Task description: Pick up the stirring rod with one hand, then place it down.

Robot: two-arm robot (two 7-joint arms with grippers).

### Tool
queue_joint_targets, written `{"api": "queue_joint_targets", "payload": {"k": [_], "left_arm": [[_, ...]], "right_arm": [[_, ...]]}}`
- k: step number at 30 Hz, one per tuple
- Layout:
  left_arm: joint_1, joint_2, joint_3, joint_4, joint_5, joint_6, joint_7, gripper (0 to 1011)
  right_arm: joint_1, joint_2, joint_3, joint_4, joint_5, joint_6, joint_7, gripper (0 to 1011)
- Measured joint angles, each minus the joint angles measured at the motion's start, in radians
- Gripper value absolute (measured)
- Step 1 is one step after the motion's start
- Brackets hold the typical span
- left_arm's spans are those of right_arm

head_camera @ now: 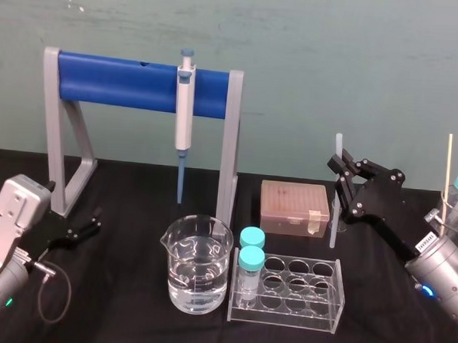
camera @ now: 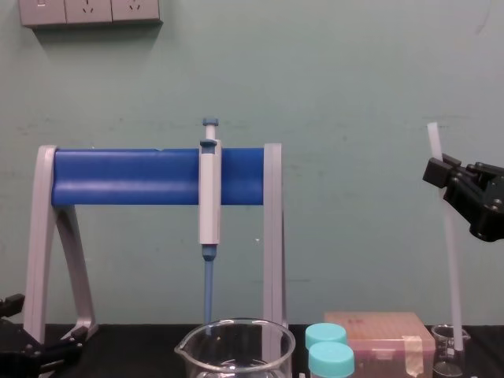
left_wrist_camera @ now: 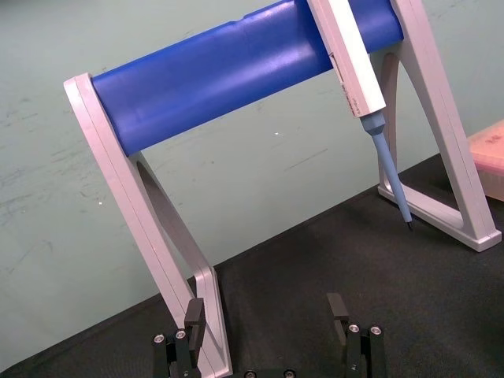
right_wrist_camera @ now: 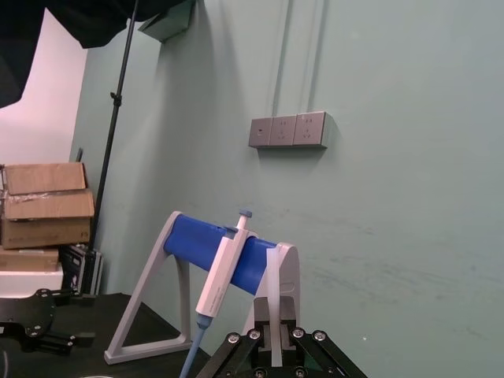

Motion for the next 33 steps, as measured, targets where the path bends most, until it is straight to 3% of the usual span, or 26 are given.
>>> {"api": "queue_joint_targets", "payload": {"k": [16, 33], "left_arm": [[0.000, 0.000, 0.000, 0.000, 0.000, 0.000, 0.000, 1000], [0.000, 0.000, 0.000, 0.000, 0.000, 0.000, 0.000, 1001]], "right_arm": [[-0.001, 0.001, -0.005, -0.004, -0.005, -0.005, 0.015, 64], [-0.044, 0.013, -0.015, -0.065, -0.015, 0.026, 0.006, 64]]}}
